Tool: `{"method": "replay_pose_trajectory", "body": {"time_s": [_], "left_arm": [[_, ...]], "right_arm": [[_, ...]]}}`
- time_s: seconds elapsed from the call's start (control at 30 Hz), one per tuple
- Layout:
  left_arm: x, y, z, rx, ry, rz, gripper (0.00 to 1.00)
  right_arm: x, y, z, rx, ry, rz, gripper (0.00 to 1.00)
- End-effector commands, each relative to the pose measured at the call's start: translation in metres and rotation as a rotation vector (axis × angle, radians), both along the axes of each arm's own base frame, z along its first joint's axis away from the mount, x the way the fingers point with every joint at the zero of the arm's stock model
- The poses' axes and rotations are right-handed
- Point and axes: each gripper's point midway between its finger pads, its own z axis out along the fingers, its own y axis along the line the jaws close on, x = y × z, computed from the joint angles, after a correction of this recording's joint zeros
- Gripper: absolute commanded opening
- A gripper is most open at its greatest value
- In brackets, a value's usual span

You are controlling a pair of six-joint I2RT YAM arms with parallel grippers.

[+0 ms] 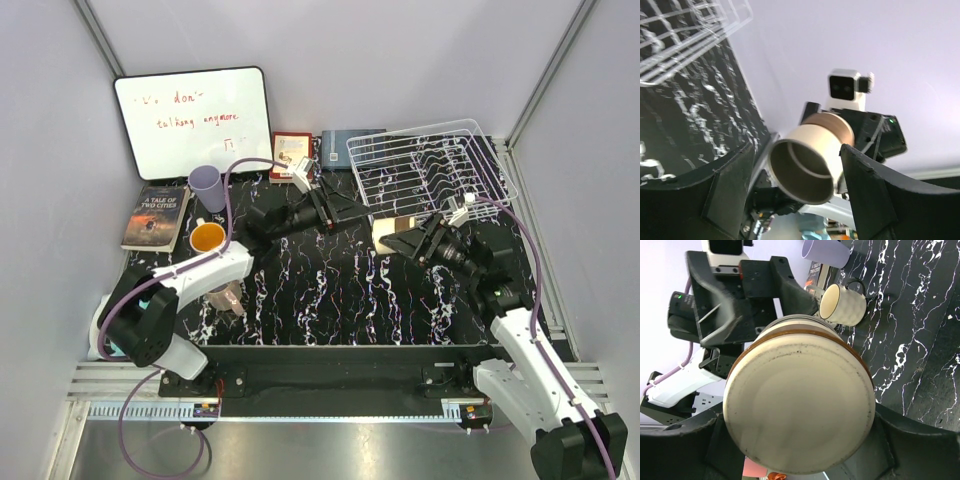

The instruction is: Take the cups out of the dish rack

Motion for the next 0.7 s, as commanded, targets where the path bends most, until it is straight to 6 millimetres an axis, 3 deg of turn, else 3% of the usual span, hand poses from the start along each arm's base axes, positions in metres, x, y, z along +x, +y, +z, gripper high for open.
{"method": "replay_pose_trajectory", "body": {"time_s": [0.0,0.47,0.67], "left_arm": [[-0.016,-0.015,0.050,-0.103,-0.117,-0.082,0.73],[-0.052,-0.042,0.055,-0.139,-0.134,-0.245,0.70],[-0.053,-0.042,0.059,-0.170,-0.143,-0.262,0.31]], "right_arm": [[-0.002,0.004,0.016,0.023,-0.067,0.035,0.00],[0.002,0.011,0.012,0.044,-0.054,0.076,0.00],[-0.007,0.012,0.017,0.051,-0.079,0.101,0.00]]}}
